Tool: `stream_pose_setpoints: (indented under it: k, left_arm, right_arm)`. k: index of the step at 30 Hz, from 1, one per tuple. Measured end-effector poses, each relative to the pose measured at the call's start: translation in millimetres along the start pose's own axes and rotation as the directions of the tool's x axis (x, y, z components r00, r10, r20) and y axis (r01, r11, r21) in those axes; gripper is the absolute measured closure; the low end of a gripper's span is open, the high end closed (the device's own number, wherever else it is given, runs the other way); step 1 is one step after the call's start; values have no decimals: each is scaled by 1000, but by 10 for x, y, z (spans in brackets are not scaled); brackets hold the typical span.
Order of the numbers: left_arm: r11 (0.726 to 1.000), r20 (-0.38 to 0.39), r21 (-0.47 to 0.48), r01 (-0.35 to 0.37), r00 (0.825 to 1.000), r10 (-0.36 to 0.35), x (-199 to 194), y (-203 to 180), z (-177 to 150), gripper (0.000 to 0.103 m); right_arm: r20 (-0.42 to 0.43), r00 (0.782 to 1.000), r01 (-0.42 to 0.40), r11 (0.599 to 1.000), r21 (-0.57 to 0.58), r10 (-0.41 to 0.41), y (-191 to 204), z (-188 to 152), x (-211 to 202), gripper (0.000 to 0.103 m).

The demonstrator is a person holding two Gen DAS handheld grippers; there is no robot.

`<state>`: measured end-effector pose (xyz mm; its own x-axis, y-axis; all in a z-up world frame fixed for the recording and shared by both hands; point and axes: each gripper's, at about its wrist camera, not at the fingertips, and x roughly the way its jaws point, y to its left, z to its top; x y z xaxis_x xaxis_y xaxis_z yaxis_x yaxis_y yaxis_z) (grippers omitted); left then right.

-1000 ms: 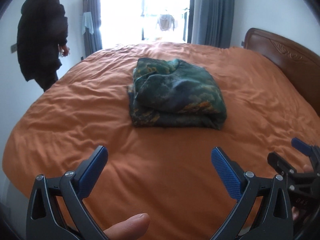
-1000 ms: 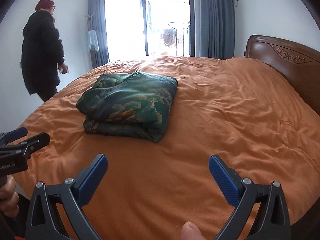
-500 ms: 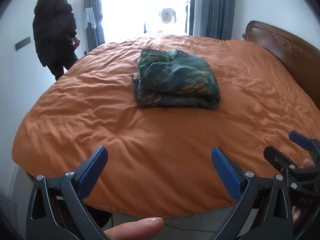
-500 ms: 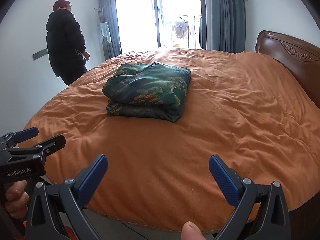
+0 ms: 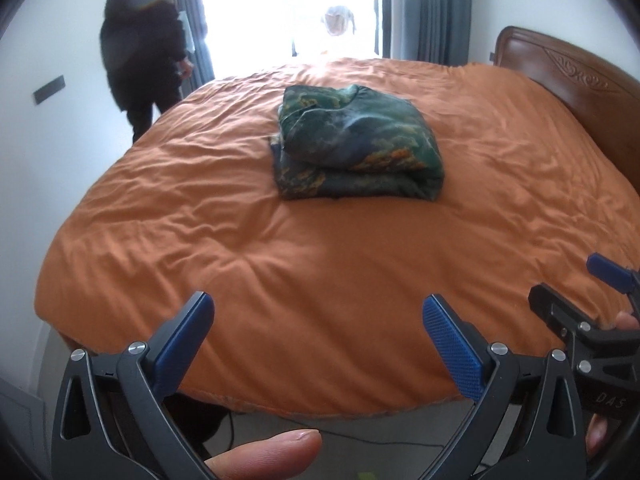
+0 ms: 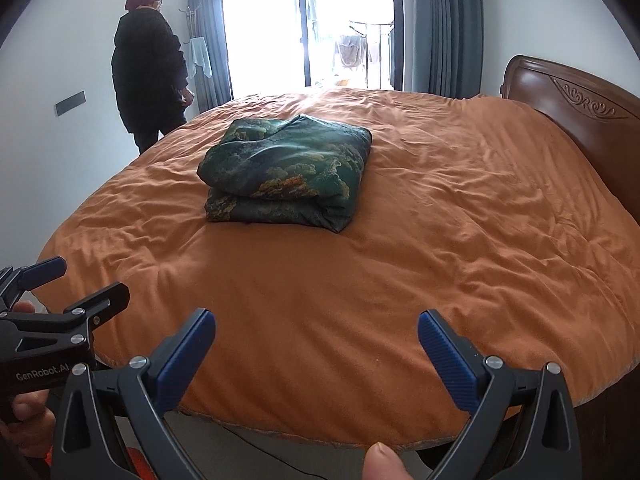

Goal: Fold large clothes

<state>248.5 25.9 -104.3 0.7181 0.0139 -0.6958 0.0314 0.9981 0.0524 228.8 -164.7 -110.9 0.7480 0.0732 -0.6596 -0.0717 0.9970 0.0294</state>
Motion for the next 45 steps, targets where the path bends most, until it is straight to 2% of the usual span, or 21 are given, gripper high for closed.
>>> stream_pose_setpoints:
  k: [8, 12, 18, 25, 45]
  left_arm:
    - [1000, 26, -13, -13, 1000, 13, -96, 107, 105, 0]
    - [999, 55, 2, -44, 998, 44, -128, 125, 144, 0]
    - [998, 2, -10, -59, 998, 59, -7, 152, 105, 1]
    - [997, 17, 32, -69, 998, 68, -47, 82, 157, 1]
    - [998, -35, 36, -59, 998, 60, 47, 74, 108, 1]
  right_arm:
    - [-6, 1000, 5, 1000, -9, -5, 145, 63, -50, 0]
    - [-4, 999, 36, 999, -11, -36, 189, 126, -70, 0]
    - [-23, 997, 79, 996, -30, -80, 209, 164, -68, 0]
    - [-25, 997, 75, 997, -17, -75, 193, 180, -81, 0]
    - [-82, 992, 96, 995, -18, -97, 112, 144, 51, 0]
